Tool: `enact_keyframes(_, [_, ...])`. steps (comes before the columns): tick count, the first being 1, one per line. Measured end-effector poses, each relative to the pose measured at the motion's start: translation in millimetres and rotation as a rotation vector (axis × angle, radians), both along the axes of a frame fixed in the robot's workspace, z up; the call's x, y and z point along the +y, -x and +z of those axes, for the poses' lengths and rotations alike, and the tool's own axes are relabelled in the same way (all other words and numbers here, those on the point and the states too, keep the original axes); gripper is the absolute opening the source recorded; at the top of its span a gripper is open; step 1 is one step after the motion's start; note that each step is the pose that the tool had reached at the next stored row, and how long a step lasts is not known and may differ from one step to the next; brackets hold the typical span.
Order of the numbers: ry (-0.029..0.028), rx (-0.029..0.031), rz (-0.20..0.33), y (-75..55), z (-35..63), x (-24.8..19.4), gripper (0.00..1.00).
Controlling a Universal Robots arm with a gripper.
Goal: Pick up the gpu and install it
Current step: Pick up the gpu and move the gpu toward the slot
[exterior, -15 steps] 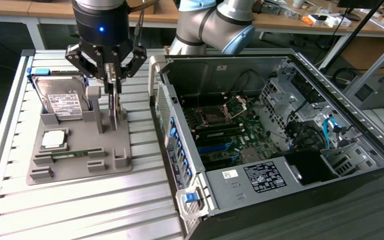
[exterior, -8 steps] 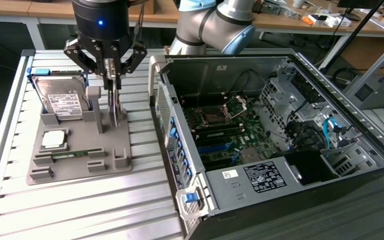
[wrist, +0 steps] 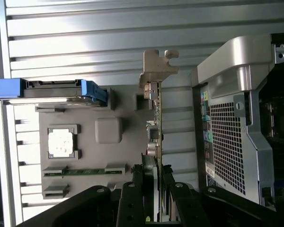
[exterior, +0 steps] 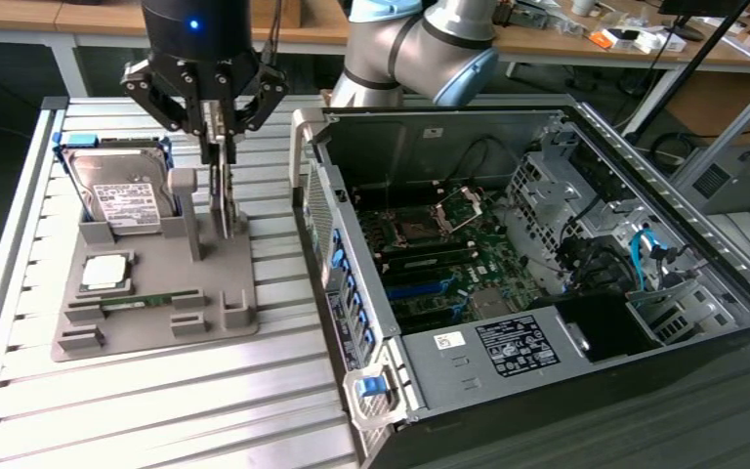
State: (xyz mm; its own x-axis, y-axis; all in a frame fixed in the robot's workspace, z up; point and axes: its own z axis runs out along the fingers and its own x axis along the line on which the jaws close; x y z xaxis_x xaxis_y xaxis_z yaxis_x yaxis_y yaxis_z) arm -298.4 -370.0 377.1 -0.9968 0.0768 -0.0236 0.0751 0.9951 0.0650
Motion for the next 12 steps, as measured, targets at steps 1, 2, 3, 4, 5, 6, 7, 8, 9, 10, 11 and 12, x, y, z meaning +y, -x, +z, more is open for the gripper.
enact_keyframes(1, [-0.0004,0.0000,0.000,0.0,1.7,0.0,0.27])
enact_keyframes(2, [-0.0008,0.0000,0.000,0.0,3.4,0.0,0.27])
enact_keyframes(3, [-0.0012,0.0000,0.000,0.0,4.9,0.0,0.27])
enact_keyframes(4, [-0.0017,-0.0001,0.000,0.0,6.4,0.0,0.27])
enact_keyframes(5, [-0.0021,-0.0001,0.000,0.0,8.0,0.0,0.27])
enact_keyframes(6, [-0.0025,-0.0001,0.000,0.0,9.4,0.0,0.27])
enact_keyframes(7, [-0.0029,0.0000,0.000,0.0,11.4,0.0,0.27])
enact_keyframes(8, [-0.0034,-0.0001,0.000,0.0,12.9,0.0,0.27])
enact_keyframes(9, [-0.0036,0.0000,0.000,0.0,14.6,0.0,0.27])
enact_keyframes(10, [-0.0039,0.0000,0.000,0.0,16.4,0.0,0.27])
enact_keyframes(11, [-0.0041,0.0000,0.000,0.0,18.0,0.0,0.27])
enact_keyframes(12, [-0.0043,0.0000,0.000,0.0,19.8,0.0,0.27])
